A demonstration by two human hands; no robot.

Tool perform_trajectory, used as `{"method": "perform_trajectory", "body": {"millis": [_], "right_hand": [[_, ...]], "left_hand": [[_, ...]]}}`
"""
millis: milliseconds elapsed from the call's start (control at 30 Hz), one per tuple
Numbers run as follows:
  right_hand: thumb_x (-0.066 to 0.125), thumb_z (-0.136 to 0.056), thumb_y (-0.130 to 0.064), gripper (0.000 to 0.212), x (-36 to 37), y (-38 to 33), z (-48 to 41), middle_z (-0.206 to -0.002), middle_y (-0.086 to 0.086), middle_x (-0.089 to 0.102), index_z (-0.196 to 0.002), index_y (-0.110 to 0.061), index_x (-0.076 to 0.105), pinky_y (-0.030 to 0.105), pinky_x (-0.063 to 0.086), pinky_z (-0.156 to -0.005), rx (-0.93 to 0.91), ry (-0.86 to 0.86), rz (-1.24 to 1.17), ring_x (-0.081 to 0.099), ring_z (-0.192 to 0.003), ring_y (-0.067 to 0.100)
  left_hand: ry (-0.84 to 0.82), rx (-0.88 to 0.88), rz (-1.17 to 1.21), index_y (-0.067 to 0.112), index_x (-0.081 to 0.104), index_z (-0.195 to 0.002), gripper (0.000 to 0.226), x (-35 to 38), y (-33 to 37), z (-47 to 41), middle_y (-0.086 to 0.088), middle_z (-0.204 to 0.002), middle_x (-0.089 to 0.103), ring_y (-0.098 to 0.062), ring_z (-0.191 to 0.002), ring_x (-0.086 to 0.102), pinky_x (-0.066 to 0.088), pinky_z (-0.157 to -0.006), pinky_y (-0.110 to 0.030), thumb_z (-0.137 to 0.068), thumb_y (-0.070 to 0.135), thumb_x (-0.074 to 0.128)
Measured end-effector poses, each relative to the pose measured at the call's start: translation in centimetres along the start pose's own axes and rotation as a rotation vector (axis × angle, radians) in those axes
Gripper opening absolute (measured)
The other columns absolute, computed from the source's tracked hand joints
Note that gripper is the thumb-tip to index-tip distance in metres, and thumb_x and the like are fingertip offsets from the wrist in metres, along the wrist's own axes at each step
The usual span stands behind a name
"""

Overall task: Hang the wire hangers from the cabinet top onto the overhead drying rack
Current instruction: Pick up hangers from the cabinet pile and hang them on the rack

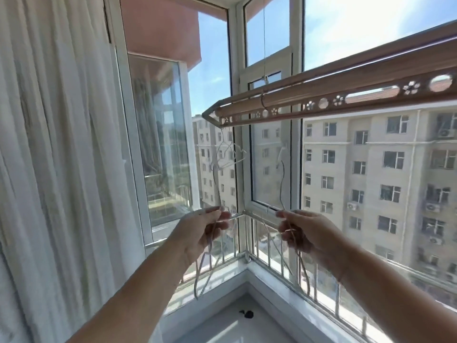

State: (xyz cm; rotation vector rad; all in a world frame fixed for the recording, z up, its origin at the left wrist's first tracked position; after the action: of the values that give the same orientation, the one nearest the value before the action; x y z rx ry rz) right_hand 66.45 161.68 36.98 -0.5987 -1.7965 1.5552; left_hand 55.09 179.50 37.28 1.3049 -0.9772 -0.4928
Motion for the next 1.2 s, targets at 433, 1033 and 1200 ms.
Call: {"method": "perform_trajectory", "body": {"millis": [433, 1033, 1200], "right_hand": [[0.052, -0.093, -0.014, 0.018, 0.0, -7.6, -18.1, -0.066, 0.007, 0.066, -0.1, -0.003, 0.064, 0.019, 0.045, -0.048, -0.218, 0.131, 0.1, 0.058, -0.052, 0.011], [0.051, -0.094, -0.017, 0.019, -0.2, -12.2, -30.2, -0.065, 0.005, 0.069, -0.1, -0.007, 0.066, 0.022, 0.049, -0.058, -0.357, 0.274, 0.22, 0.06, -0.054, 0.011], [0.05, -0.094, -0.016, 0.02, -1.2, -11.5, -30.9, -0.068, 0.009, 0.068, -0.101, -0.004, 0.065, 0.018, 0.047, -0.049, -0.357, 0.368, 0.181, 0.06, -0.052, 0.011]], "left_hand": [[-0.198, 0.117, 0.013, -0.006, 0.06, -0.108, 0.02, 6.2, 7.9, -22.1, -0.008, -0.072, 0.072, -0.012, -0.055, 0.068, 0.048, -0.043, -0.016, -0.092, -0.002, 0.049], [-0.351, 0.116, 0.063, -0.001, 0.059, -0.103, 0.016, 9.8, 9.3, -37.8, -0.012, -0.086, 0.069, -0.013, -0.06, 0.068, 0.049, -0.046, -0.016, -0.093, -0.001, 0.047], [-0.429, 0.086, 0.04, -0.003, 0.058, -0.103, 0.016, 10.6, 8.7, -39.9, -0.012, -0.084, 0.068, -0.013, -0.057, 0.068, 0.048, -0.043, -0.016, -0.093, -0.003, 0.045]]}}
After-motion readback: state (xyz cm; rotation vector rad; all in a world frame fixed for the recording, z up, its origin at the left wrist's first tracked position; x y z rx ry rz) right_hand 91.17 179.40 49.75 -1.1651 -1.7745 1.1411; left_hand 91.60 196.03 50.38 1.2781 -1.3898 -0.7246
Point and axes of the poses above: each hand's wrist, its own z-axis away from the middle knuckle, its own x-axis out of the palm, y = z × x, the point moved 10 cm from there along -z, towards the middle knuckle
